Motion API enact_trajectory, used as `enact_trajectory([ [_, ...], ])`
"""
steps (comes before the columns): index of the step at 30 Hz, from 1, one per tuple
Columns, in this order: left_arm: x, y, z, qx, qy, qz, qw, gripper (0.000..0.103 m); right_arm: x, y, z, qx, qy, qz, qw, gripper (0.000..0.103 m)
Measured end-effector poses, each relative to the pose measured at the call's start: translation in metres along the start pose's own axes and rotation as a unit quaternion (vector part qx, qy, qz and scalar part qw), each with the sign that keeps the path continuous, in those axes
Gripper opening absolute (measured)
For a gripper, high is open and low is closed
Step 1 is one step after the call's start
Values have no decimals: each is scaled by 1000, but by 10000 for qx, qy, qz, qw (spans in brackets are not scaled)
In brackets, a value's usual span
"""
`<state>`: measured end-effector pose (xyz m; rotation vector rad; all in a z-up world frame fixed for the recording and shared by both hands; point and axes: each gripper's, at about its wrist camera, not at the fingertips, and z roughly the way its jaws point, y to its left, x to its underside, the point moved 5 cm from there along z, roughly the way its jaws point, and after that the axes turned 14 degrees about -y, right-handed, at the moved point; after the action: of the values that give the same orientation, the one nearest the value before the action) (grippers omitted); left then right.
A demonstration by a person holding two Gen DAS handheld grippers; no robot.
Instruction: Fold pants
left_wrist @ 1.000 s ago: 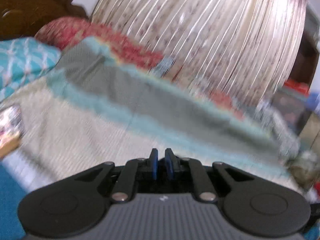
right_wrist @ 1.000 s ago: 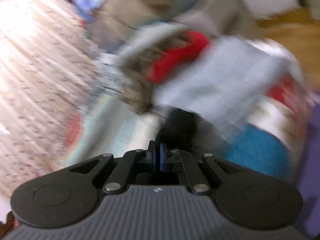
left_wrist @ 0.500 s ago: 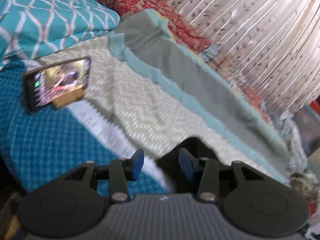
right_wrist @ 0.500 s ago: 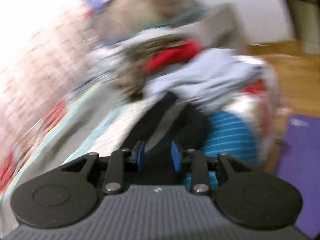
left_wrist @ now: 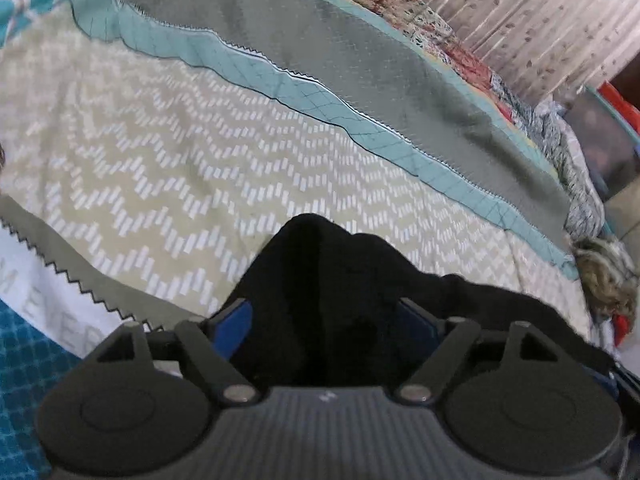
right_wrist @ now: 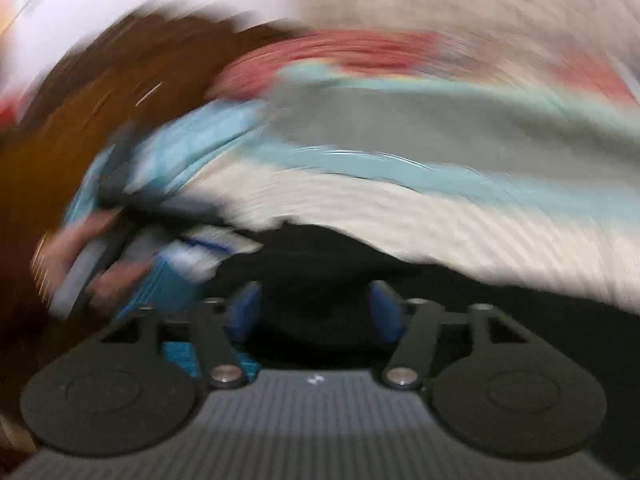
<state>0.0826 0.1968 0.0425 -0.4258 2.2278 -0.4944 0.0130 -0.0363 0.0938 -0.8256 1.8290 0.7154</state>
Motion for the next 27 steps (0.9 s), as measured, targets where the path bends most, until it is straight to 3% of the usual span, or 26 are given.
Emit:
enact_trajectory([
  [1,-1,1,-4,60,-67,-82,9999,80,-3,21,12,-260,49,-581,9980,82],
  [3,-6,8,-19,178,-345,-248,9989,81,-3,53,35,-555,210,-1726,9832,83],
  [7,-11,31,-53,265,-685,-600,9955,81,15,79,74,-862,640,-3256,9394,78],
  [9,-13,39,-64,316,-765,-767,9936,81,24,75,91,-863,972,-3658,9216,34],
  [10,-12,42,-69,387,-792,-874,9923,81,21,70,98,-836,1130,-3435,9286,20],
  [11,-11,43,-72,479,-788,-972,9910,81,12,58,102,-727,1122,-2993,9447,19],
  [13,-9,43,-72,761,-748,-1216,9868,84,-19,34,104,-440,782,-1407,9860,19],
  [14,-9,41,-73,947,-716,-1389,9832,85,-32,19,102,-234,530,-593,9966,18],
  [16,-10,36,-67,1213,-667,-1665,9763,90,-47,-2,98,54,115,604,9981,18],
  [18,-13,28,-61,1499,-661,-1921,9676,95,-51,-13,95,248,-154,1400,9897,18],
  [21,-16,18,-48,1757,-626,-2226,9569,99,-50,6,107,346,-159,1395,9895,18],
  [27,-4,5,-26,2023,-192,-2512,9464,99,-42,34,141,324,-48,1219,9920,18],
])
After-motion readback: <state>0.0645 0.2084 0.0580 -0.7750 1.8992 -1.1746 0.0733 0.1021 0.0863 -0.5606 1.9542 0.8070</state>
